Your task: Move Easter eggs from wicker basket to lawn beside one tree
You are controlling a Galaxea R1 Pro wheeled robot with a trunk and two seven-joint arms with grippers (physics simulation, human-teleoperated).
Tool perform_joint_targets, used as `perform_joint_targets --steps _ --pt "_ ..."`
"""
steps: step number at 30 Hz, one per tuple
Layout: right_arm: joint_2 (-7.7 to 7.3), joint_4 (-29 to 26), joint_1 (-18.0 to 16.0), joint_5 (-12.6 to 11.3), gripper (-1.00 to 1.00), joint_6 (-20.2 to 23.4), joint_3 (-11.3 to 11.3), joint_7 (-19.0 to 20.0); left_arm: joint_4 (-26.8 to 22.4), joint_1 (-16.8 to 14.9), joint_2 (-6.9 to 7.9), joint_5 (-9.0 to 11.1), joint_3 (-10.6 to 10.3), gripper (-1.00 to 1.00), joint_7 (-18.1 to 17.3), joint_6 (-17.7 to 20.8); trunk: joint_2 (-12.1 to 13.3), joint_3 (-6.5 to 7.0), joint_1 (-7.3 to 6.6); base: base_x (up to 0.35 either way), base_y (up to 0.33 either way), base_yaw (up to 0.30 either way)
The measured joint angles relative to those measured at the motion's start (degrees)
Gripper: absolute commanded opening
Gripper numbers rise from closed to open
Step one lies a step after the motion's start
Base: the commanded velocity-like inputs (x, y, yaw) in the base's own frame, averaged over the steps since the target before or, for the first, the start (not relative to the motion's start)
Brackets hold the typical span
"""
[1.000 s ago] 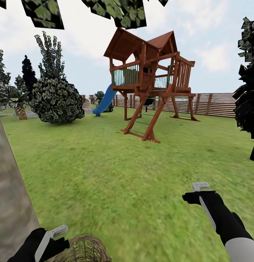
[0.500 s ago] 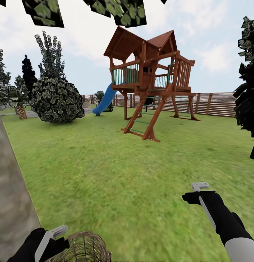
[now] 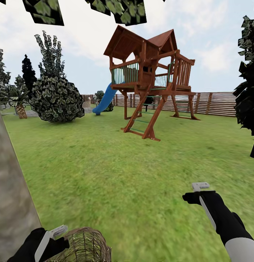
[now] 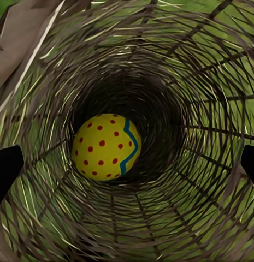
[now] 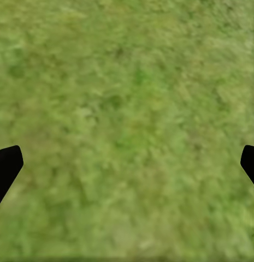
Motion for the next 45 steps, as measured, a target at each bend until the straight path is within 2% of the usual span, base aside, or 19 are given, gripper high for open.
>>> perform_joint_targets --steps 45 --pt "-0.01 -1.7 0.0 -0.6 1.00 0.0 0.0 0.4 -0.1 0.0 -0.05 0.0 0.1 1.00 0.1 -0.1 -18.1 -8.08 9.89 0.000 0.000 0.000"
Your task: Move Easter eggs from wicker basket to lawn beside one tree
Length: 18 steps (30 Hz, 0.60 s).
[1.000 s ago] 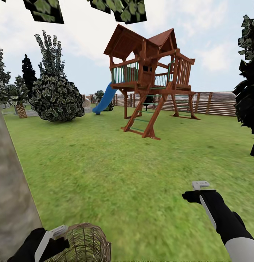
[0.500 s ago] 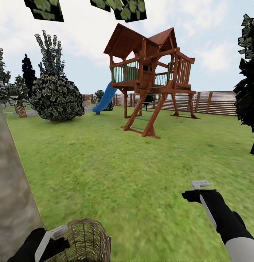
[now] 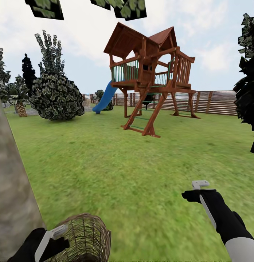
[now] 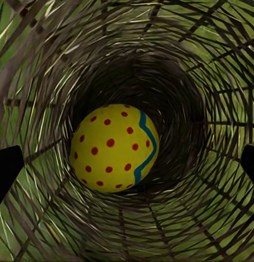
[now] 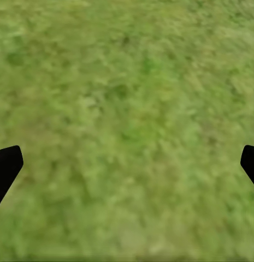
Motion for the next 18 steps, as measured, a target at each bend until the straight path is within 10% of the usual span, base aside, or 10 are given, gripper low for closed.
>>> perform_joint_targets --steps 18 --pt "-0.02 0.0 0.0 0.0 1.00 0.0 0.0 0.0 0.1 0.0 -0.03 0.0 0.0 1.00 0.0 0.0 -4.1 -3.57 2.41 0.000 0.000 0.000"
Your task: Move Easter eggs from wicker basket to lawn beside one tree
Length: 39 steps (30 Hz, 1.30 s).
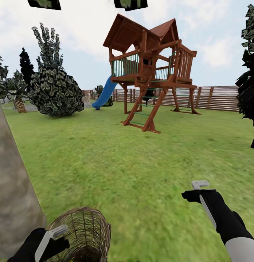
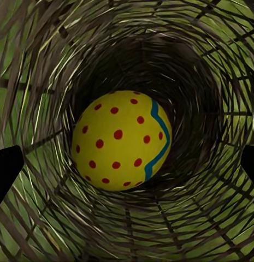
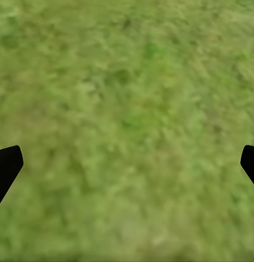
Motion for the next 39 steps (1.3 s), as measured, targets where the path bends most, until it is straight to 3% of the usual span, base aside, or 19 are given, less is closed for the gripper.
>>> perform_joint_targets --steps 28,32,39 --pt "-0.04 -2.1 0.0 0.0 1.00 0.3 0.2 0.1 -0.1 0.0 -0.16 0.5 0.0 1.00 -0.1 -0.1 -0.4 -6.21 0.72 0.000 0.000 0.000" --pt "0.02 -2.1 0.0 0.0 1.00 0.3 0.2 0.1 -0.1 0.0 -1.56 0.3 0.1 1.00 -0.1 -0.1 -0.4 -7.10 0.81 0.109 0.000 0.000" --pt "0.02 -2.1 0.0 0.0 1.00 0.4 0.2 0.1 0.0 0.0 -1.80 0.2 0.1 1.00 -0.2 -0.2 -0.5 -8.65 1.00 0.126 0.000 0.000"
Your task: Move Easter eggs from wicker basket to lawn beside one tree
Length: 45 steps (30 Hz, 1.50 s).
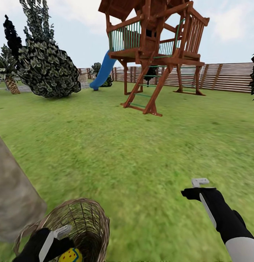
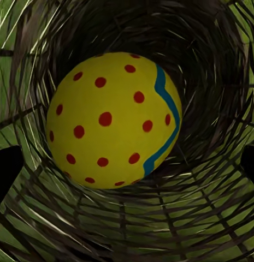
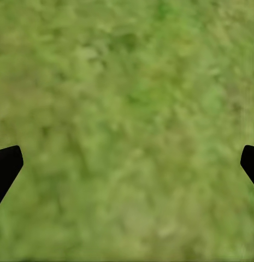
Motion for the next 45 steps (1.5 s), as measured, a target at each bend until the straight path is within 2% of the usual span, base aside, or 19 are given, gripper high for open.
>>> perform_joint_targets --steps 7,20,28,32,45 --pt "0.17 0.0 0.0 0.0 1.00 0.0 0.2 -0.1 0.0 0.0 -0.72 0.0 0.0 1.00 0.0 0.0 -0.1 -1.55 0.18 0.001 0.000 0.000" --pt "0.49 0.0 0.0 0.0 1.00 0.0 0.2 -0.1 -0.5 0.0 -0.64 0.1 0.4 1.00 0.0 0.0 -0.3 -4.43 0.52 0.000 0.000 0.000" --pt "0.51 0.0 0.0 0.0 1.00 0.0 0.2 -0.1 -1.3 0.0 -0.05 0.5 0.6 1.00 -0.5 -0.1 -0.4 -6.21 0.73 0.000 0.000 0.000" --pt "0.59 0.1 0.0 0.0 1.00 -0.1 0.2 -0.1 -3.0 0.0 -0.13 0.5 0.6 1.00 -0.6 0.0 -0.4 -7.10 0.83 0.000 0.000 0.000" --pt "0.27 0.0 0.0 0.0 1.00 0.0 0.1 -0.1 -3.2 0.0 -0.48 0.5 0.5 1.00 -0.6 -0.1 -0.6 -9.98 1.16 0.000 0.000 0.000"
